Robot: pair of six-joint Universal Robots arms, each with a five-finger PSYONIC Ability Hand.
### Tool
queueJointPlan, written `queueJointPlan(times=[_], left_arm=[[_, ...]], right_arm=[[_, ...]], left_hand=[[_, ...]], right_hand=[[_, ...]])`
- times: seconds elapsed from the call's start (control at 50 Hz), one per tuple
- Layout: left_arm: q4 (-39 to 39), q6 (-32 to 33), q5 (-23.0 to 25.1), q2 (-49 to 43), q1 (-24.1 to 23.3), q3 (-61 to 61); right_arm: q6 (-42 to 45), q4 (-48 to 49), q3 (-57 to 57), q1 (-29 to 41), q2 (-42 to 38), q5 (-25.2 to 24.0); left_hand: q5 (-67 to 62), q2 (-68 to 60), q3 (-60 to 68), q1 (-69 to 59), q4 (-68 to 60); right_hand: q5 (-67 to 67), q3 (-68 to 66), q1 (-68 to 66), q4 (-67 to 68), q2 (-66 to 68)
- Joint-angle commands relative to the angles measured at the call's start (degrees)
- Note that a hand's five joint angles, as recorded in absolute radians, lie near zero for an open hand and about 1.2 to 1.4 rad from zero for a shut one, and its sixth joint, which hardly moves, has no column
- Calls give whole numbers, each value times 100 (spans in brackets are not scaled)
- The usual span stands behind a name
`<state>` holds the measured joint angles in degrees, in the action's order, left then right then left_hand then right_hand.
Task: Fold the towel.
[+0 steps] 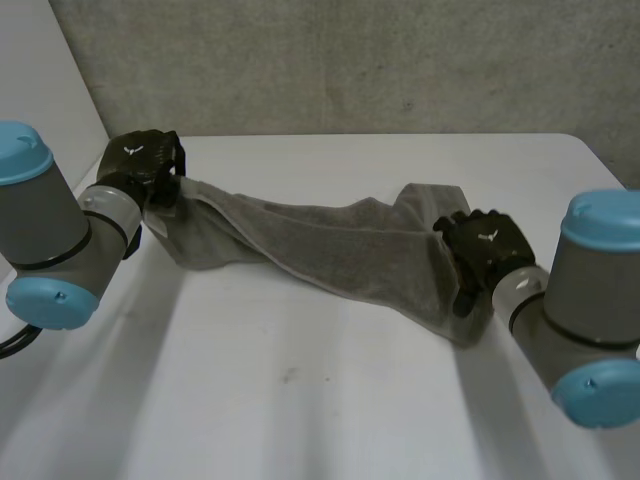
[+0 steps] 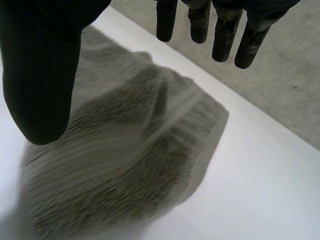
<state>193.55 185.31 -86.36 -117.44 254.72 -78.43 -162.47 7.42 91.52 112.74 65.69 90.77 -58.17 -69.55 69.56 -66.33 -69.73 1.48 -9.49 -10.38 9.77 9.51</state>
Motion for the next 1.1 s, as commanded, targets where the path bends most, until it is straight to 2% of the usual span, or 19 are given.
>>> queueJointPlan(times=[0.02, 0.18, 0.36, 0.46, 0.62, 0.66, 0.68, 0.72, 0.8, 0.88, 0.96, 1.06, 1.1], left_arm=[[-1, -13, -4, 2, -1, 3], [-1, -13, -4, -7, -10, -15], [16, -13, 5, -16, -10, -68], [104, -4, 5, -25, -10, -76], [131, -4, 5, -42, -10, -85], [131, -4, 14, -51, -10, -85], [131, -4, 14, -51, -10, -85], [131, -4, 14, -51, -10, -85], [131, -4, 5, -42, -10, -94], [131, -4, 14, 1, -10, -147], [122, 5, 14, 63, -10, -182], [87, 14, 23, 239, -19, -323], [60, 31, 31, 423, -36, -515]], right_arm=[[137, 137, 594, 99, 58, 11], [76, 355, 894, 73, 49, 11], [58, 752, 1035, 55, -57, -24], [58, 831, 938, 64, -294, -33], [111, 848, 639, 64, -707, -33], [119, 971, 543, 12, -777, -15], [119, 971, 543, 11, -777, -15], [137, 1277, 595, -146, -681, 2], [128, 1499, 622, -349, -434, -33], [119, 1499, 561, -577, 284, -77], [146, 1446, 455, -674, 594, -164], [462, 831, 182, -815, 734, -551], [768, 149, -98, -928, 743, -726]], left_hand=[[-1183, -1045, 1044, -1367, -1027], [-1183, -1045, 1044, -1367, -1027], [-1183, -1045, 1044, -1367, -1027], [-1183, -1045, 1044, -1367, -1027], [-1183, -1045, 1044, -1367, -1027], [-1183, -1045, 1044, -1367, -1027], [-1183, -1045, 1044, -1367, -1027], [-1183, -1045, 1044, -1367, -1027], [-1183, -1045, 1044, -1367, -1027], [-1183, -1045, 1044, -1367, -1027], [-1183, -1045, 1044, -1367, -1027], [-1183, -1045, 1044, -1367, -1027], [-1183, -1045, 1044, -1367, -1027]], right_hand=[[58, -257, -169, 229, 255], [1271, -1471, -1382, 1443, 1469], [1794, -1994, -1905, 1966, 1992], [1963, -2162, -2073, 2134, 2160], [3006, -3205, -3116, 3177, 3203], [4293, -4492, -4404, 4464, 4490], [4301, -4500, -4411, 4472, 4498], [6794, -6993, -6904, 6965, 6991], [6852, -7051, -6962, 7023, 7049], [6852, -7051, -6962, 7023, 7049], [6852, -7051, -6962, 7023, 7049], [6852, -7051, -6962, 7023, 7049], [6852, -7051, -6962, 7023, 7049]])
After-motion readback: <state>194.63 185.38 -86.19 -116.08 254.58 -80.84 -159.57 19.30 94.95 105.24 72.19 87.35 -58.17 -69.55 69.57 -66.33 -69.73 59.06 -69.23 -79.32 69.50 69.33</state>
